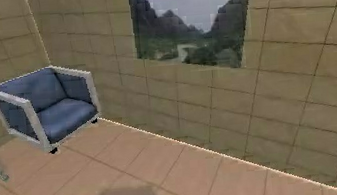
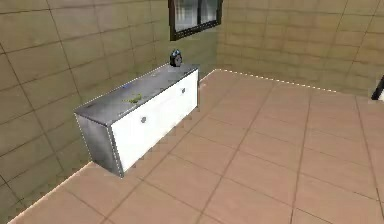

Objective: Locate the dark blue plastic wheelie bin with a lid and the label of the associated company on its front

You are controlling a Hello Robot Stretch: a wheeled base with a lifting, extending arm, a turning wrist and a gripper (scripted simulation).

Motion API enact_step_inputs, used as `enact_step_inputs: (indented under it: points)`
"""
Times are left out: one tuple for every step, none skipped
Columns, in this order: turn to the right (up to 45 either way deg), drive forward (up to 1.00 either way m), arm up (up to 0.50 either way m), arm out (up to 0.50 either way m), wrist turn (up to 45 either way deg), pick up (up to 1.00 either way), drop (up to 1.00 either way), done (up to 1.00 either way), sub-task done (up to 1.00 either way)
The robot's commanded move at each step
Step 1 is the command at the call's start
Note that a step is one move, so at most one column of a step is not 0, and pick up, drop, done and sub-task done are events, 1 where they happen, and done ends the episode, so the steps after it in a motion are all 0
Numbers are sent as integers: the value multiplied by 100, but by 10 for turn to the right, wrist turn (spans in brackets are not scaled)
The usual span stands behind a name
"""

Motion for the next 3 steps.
enact_step_inputs:
  points:
    - [450, 0, 0, 0, 0, 0, 0, 0, 0]
    - [450, 0, 0, 0, 0, 0, 0, 0, 0]
    - [300, 0, 0, 0, 0, 0, 0, 0, 0]
